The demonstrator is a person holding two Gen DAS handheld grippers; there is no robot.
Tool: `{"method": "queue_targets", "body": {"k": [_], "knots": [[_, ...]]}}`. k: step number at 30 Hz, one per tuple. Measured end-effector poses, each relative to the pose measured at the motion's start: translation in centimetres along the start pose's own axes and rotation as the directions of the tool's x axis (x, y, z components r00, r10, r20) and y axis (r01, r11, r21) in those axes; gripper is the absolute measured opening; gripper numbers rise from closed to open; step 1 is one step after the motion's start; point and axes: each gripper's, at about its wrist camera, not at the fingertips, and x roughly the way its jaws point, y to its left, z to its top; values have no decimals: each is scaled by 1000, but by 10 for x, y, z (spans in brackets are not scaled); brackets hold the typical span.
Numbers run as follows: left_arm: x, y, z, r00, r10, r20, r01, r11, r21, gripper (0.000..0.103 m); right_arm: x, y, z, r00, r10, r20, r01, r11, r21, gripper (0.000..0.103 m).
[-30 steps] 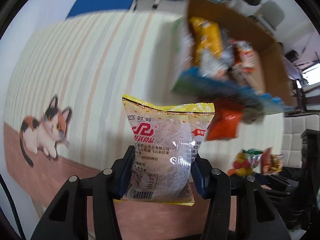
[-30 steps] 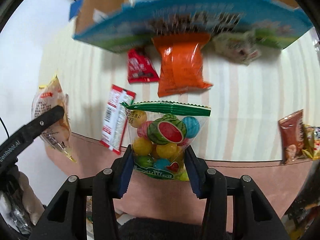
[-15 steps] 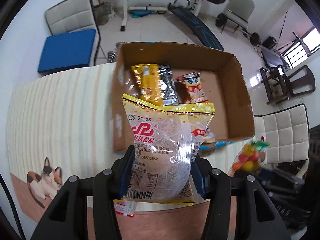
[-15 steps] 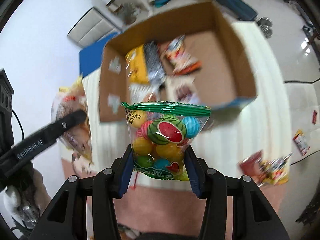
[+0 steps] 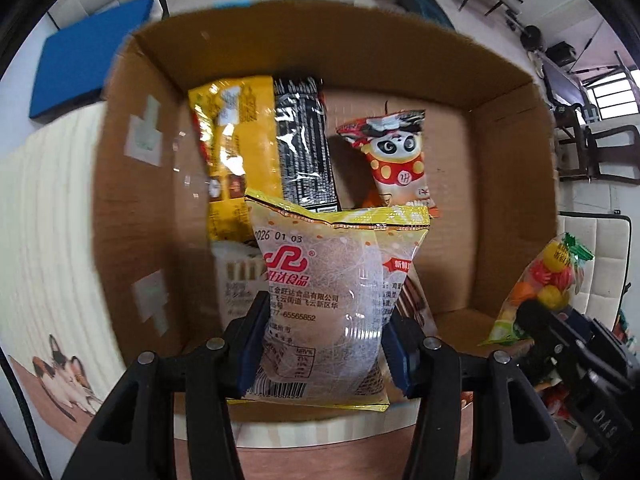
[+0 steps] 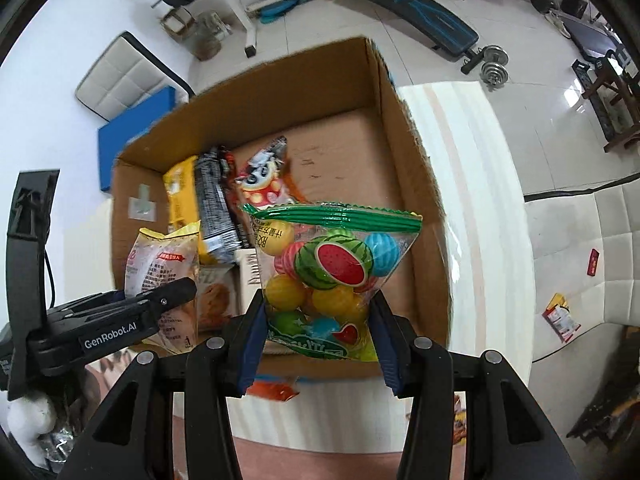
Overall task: Organize snacks
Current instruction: 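Carry the bread bag and candy bag into the box and open both tools, then grasp the red-white sachet with the left tool while the right tool grasps the orange chip bag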
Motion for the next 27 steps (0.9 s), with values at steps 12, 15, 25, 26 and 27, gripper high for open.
{"method": "queue_targets", "body": {"k": [12, 15, 25, 26, 27], "knots": [[31, 6, 2, 995, -39, -87, 36, 999, -31, 86, 40, -2, 6, 993, -46, -110, 40, 998, -52, 86], [24, 9, -1, 996, -45, -75, 42, 998, -39, 87, 36, -2, 6, 993, -33, -112, 28, 998, -48, 89], [-38, 12, -15, 996, 15, 88, -16, 1000, 14, 88, 5, 15, -6, 999, -43, -19, 42, 996, -78, 93], [-49, 14, -19, 992, 22, 126, -24, 1000, 18, 88, 0, 18, -9, 999, -45, -3, 44, 995, -87, 93], [-57, 15, -21, 987, 31, 155, -34, 999, 13, 88, -6, 22, -13, 999, -45, 17, 46, 994, -97, 93]]}}
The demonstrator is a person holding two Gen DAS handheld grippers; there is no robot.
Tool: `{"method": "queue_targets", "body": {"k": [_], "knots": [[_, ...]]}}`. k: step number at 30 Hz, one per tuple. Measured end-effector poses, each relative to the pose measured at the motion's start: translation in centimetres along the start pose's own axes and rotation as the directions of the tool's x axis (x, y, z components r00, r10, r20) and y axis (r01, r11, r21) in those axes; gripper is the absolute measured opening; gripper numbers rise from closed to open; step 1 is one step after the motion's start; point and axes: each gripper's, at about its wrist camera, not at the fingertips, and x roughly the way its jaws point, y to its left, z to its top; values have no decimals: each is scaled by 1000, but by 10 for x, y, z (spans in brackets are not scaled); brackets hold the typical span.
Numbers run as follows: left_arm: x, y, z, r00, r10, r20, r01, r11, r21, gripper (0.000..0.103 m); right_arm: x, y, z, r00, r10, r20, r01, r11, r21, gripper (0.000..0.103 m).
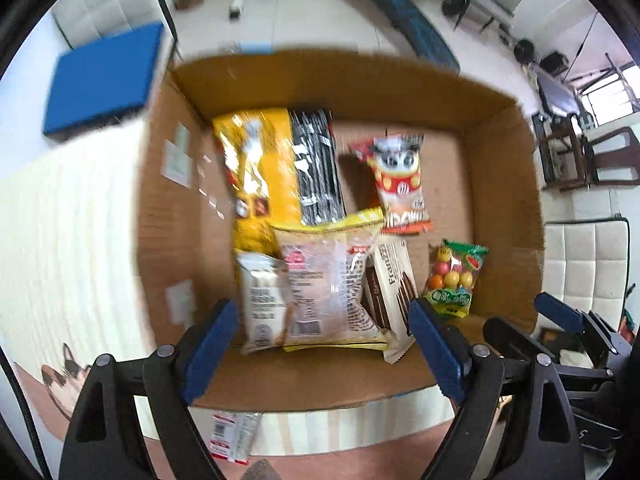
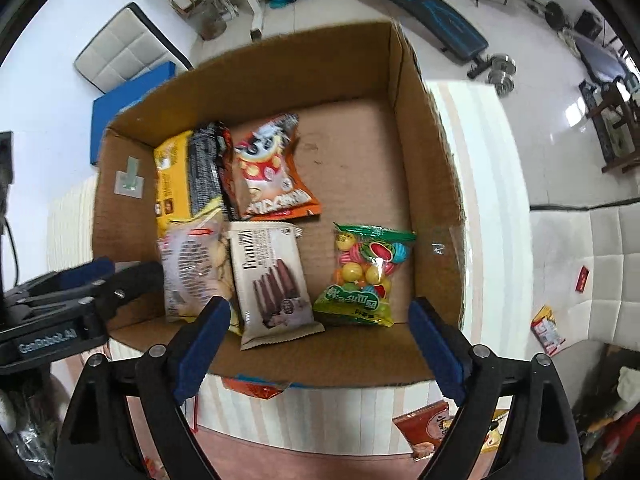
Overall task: Organize snacks
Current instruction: 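Grasp the red-white sachet with the left tool while the right tool grasps the orange chip bag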
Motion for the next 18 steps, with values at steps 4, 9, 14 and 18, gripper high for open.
{"method": "queue_targets", "body": {"k": [4, 9, 14, 18], "knots": [[-34, 7, -16, 991, 51, 120, -51, 999, -6, 88, -22, 14, -15, 998, 22, 57, -21, 1000, -15, 94], [-58, 19, -42, 976, 75, 205, -69, 997, -35, 88, -43, 31, -37, 993, 52, 106, -49, 998, -33, 94], [-65, 33, -80, 960, 131, 248, -123, 991, -47, 88, -43, 46, -66, 992, 87, 95, -82, 995, -48, 94], [-60, 46, -117, 943, 209, 259, -201, 978, -60, 88, -22, 55, -90, 994, 92, 60, -89, 994, -57, 94]]}}
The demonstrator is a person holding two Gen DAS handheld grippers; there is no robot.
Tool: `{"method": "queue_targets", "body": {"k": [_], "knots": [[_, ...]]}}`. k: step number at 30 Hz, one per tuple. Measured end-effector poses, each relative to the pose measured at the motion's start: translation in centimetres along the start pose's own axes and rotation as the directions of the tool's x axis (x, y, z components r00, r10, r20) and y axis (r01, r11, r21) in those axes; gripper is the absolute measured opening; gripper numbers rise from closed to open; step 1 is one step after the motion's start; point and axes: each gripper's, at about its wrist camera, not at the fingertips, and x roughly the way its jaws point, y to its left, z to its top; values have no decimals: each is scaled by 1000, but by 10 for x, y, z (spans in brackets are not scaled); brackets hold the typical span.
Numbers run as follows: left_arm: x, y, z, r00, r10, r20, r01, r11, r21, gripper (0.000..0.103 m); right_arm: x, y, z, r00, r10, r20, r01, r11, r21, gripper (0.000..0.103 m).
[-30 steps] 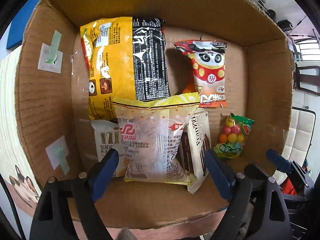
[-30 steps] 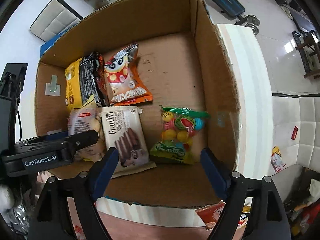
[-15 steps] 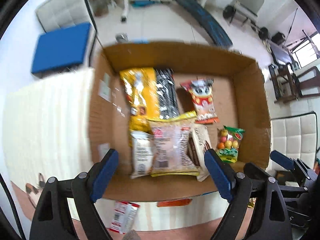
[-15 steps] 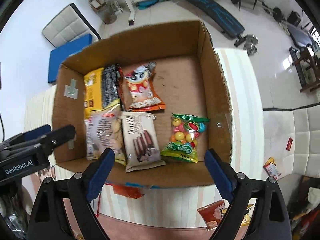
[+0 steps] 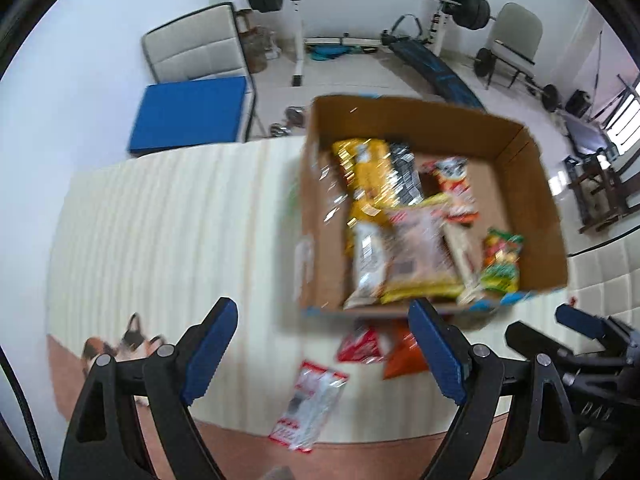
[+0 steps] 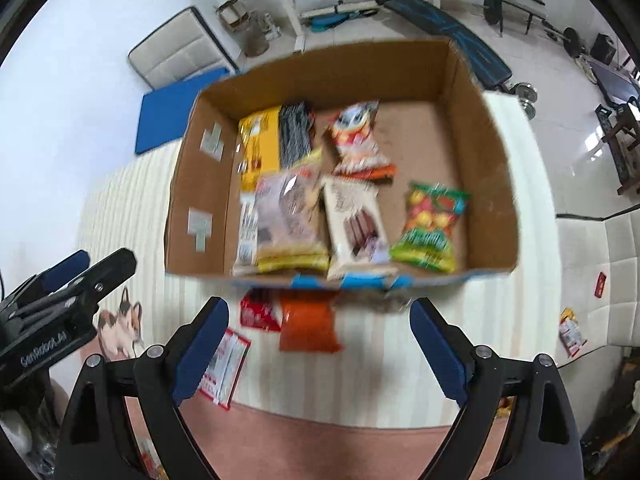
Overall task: Organize snacks
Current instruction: 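Grasp the red-white sachet with the left tool while the right tool grasps the orange chip bag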
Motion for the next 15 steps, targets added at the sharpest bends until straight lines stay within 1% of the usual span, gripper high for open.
{"method": "queue_targets", "body": {"k": [3, 6, 7, 10, 13, 15], "knots": [[12, 11, -25, 999, 22, -40, -22, 1000, 2, 88, 26, 3, -17, 999, -5, -41, 6, 1000, 6, 94], [44, 22, -52, 991, 31, -132, -33, 999, -12, 88, 52, 4, -28, 997, -13, -77, 14, 1000, 10, 94], [51, 23, -57, 988, 32, -152, -35, 999, -13, 88, 60, 4, -31, 996, -20, -85, 21, 1000, 9, 94], [79, 27, -77, 974, 29, -225, -31, 999, -7, 88, 81, 7, -36, 993, -38, -109, 38, 999, 3, 94], [105, 24, -93, 957, 30, -287, -23, 999, 27, 88, 96, 8, -37, 991, -57, -123, 57, 998, -5, 94], [121, 21, -102, 944, 14, -330, 0, 999, 42, 88, 105, 8, -38, 989, -68, -129, 67, 998, -10, 94]]}}
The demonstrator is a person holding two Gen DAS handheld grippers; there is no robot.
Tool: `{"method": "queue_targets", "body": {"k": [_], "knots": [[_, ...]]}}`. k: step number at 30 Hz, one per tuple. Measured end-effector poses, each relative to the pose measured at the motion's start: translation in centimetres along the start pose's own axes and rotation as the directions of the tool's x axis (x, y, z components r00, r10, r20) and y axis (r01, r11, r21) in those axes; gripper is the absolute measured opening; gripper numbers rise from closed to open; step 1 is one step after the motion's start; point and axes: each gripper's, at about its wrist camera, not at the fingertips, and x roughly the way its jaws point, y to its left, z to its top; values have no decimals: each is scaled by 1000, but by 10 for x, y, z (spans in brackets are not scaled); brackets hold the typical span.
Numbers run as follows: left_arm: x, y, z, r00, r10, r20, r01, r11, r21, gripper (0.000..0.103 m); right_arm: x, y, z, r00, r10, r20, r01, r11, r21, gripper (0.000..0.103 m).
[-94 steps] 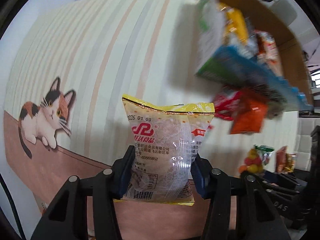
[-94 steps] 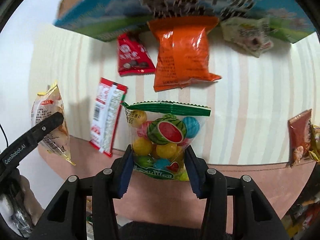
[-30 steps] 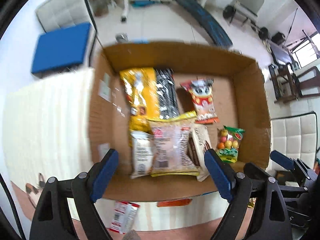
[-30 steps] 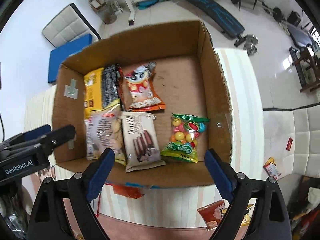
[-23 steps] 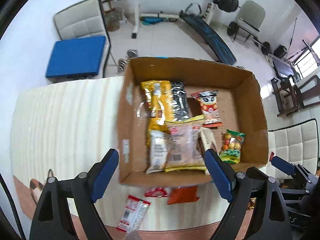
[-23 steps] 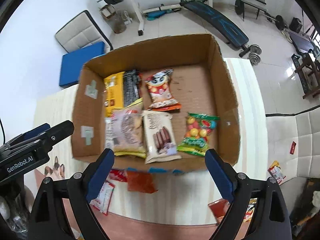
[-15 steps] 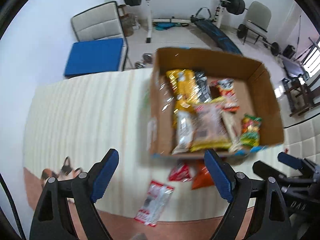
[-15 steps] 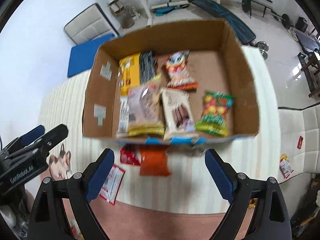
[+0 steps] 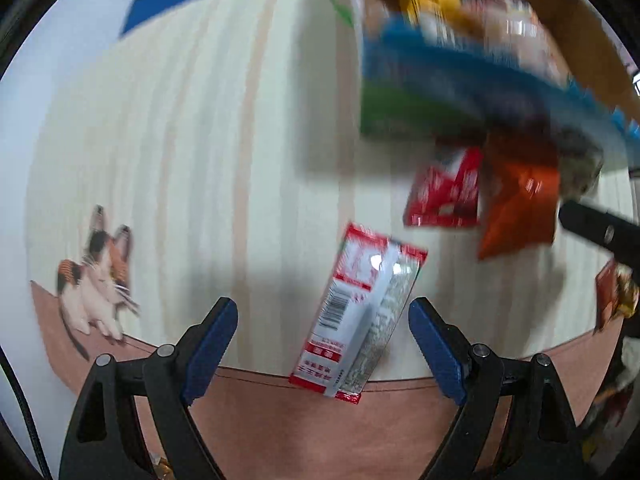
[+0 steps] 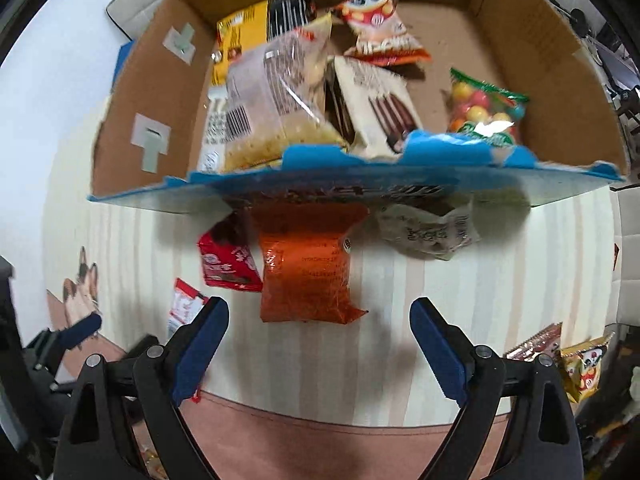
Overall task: Organize snacks
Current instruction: 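Grasp the red-white sachet with the left tool while the right tool grasps the orange chip bag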
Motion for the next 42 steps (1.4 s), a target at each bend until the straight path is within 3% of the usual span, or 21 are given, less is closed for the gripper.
{"method": "queue_targets", "body": {"k": [7, 12, 15, 16, 19, 28, 32, 34, 36, 38, 42], "knots": [[47, -9, -12, 993, 8, -114, -2, 999, 48, 88, 31, 9, 6, 999, -26, -27, 26, 1000, -5, 94], [52, -11, -12, 991, -12, -132, 17, 999, 37, 88, 50, 18, 15, 998, -49, -39, 49, 999, 4, 93], [52, -10, -12, 991, -11, -134, 16, 999, 39, 88, 60, 24, 18, 997, -52, -58, 53, 999, 4, 78], [53, -10, -13, 991, -12, -135, 17, 999, 36, 88, 63, 25, 18, 996, -51, -72, 52, 999, 0, 61], [54, -10, -13, 990, -20, -142, 25, 999, 32, 88, 63, 27, 14, 994, -55, -92, 53, 998, -21, 55], [68, 6, -6, 986, -55, -160, 58, 998, 13, 88, 63, 8, -27, 968, -28, -251, 18, 999, -43, 53], [71, 11, -6, 984, -72, -165, 73, 997, -1, 87, 69, 1, -42, 959, -20, -282, 15, 1000, -22, 54], [73, 14, -8, 985, -74, -158, 74, 997, -4, 83, 74, -1, -45, 957, -23, -289, 22, 1000, -9, 55], [70, 12, -8, 986, -72, -149, 74, 997, 8, 72, 78, 1, -49, 956, -35, -291, 33, 999, -12, 56], [66, 13, -12, 987, -69, -147, 73, 997, 21, 55, 82, 6, -52, 954, -52, -295, 47, 999, -24, 58], [63, 17, -11, 984, -89, -153, 89, 996, -7, 52, 92, 22, -63, 951, -82, -299, 70, 996, -52, 58]]}}
